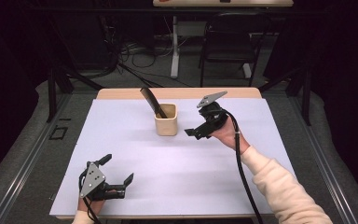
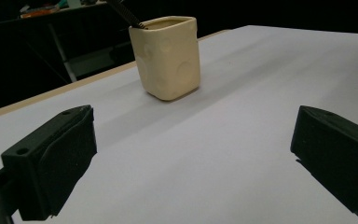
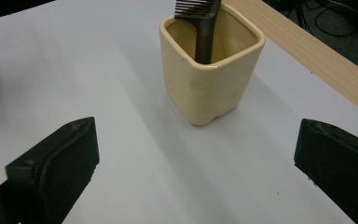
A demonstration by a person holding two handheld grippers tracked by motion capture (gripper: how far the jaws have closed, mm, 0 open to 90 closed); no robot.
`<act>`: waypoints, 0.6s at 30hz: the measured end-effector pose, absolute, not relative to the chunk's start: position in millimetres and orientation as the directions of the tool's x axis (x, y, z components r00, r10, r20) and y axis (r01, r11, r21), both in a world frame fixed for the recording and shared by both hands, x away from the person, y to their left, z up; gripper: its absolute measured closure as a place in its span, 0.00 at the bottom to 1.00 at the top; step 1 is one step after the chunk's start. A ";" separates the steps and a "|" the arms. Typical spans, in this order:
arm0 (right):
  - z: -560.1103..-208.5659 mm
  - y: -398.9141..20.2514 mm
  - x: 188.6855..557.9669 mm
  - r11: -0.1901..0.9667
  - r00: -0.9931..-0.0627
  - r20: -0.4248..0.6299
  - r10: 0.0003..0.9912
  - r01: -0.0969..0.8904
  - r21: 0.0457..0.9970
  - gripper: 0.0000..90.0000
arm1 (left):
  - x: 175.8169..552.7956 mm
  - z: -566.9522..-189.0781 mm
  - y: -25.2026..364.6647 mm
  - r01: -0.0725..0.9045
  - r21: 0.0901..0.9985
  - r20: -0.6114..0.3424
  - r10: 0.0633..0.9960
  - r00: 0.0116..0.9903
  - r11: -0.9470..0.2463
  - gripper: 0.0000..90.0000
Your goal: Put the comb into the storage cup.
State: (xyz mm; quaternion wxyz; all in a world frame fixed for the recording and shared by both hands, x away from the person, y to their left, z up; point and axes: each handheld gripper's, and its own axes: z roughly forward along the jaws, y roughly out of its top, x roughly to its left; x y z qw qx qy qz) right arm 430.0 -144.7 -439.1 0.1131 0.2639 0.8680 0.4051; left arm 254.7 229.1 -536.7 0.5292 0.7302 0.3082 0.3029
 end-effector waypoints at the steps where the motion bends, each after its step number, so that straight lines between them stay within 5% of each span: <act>1: -439.8 -146.1 428.9 0.531 -0.834 0.019 0.552 0.369 0.762 0.00 | 254.7 -536.6 229.3 0.129 0.959 0.118 0.770 0.627 -0.251 0.00; 18: -458.0 -179.1 409.8 0.520 -0.814 0.031 0.580 0.399 0.755 0.00 | 255.0 -536.8 229.0 0.130 0.959 0.119 0.773 0.623 -0.253 0.00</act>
